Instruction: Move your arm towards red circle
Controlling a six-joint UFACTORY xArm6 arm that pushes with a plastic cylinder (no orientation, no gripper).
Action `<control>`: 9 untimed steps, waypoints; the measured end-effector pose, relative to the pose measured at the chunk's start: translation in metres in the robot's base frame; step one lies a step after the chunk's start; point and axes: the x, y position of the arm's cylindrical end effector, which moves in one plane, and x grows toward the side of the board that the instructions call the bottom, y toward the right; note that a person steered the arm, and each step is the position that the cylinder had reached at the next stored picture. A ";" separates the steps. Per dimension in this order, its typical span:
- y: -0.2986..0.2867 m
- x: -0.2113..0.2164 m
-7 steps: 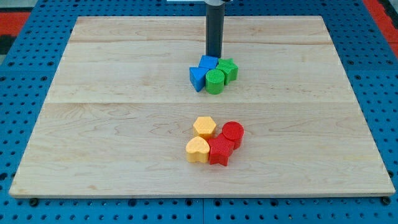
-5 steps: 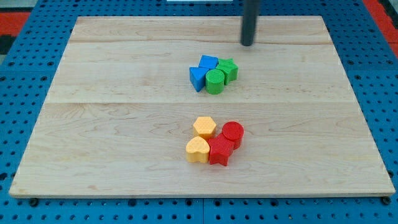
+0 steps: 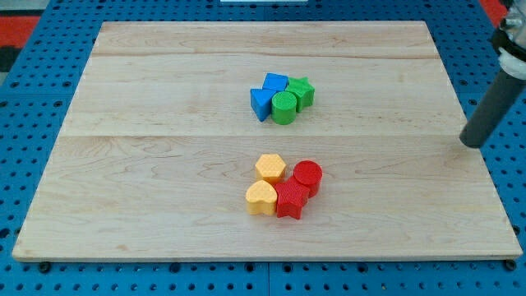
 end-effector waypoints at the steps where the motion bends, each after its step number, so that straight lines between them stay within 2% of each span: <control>1: 0.001 0.026; 2: 0.001 0.059; 3: -0.040 0.075; 4: -0.116 0.080; 5: -0.166 0.085; 7: -0.182 0.083; 9: -0.267 0.057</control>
